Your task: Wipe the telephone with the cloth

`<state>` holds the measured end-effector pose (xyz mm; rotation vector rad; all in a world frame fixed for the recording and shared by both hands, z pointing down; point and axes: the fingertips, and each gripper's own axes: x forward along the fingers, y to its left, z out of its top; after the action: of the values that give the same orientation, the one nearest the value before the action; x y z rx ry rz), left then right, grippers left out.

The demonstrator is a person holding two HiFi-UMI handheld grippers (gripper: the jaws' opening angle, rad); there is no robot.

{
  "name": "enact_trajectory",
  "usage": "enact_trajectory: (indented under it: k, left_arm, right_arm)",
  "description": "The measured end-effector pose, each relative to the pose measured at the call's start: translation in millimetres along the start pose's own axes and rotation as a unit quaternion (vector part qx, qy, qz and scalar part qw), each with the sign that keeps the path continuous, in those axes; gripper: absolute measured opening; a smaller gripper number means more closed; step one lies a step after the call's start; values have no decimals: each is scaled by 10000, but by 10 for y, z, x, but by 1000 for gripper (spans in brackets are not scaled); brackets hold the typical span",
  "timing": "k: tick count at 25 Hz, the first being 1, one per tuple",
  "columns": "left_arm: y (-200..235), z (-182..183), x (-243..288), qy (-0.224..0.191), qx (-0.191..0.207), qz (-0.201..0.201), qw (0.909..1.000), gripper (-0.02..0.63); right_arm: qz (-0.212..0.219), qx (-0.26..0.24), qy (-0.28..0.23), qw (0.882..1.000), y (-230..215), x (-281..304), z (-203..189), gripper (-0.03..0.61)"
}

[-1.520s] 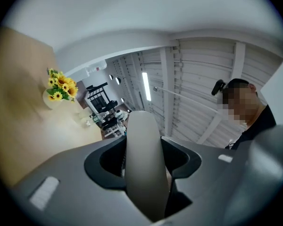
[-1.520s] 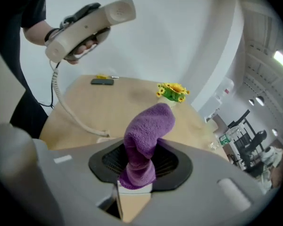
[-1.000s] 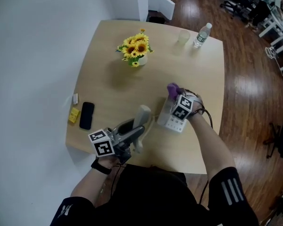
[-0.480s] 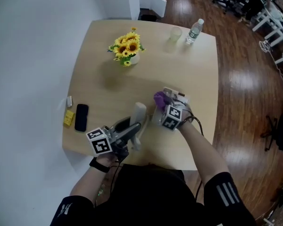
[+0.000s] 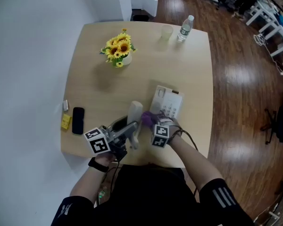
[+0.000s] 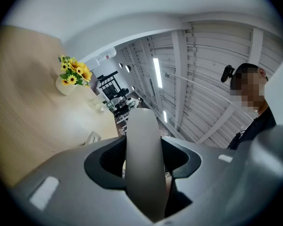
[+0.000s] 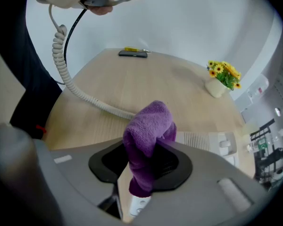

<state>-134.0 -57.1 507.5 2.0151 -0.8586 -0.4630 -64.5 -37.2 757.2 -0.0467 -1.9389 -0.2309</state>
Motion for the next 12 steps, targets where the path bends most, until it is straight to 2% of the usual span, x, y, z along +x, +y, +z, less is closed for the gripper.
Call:
enact_trajectory:
  k: [4,8,12]
  left_arm:
    - [-24,-52,36,46,9,-17,10000,216]
    - [-66,-94,77,74,12,-15,10000,216]
    - [-65,-120,129,132,54,31,9999,216]
  right_arm:
    - [75,332,-85,9994,37,1,22,135]
    - [374,946,-233,9945,40,-50,38,135]
    - [1238,1407,-520,9809,293,-170,89,135]
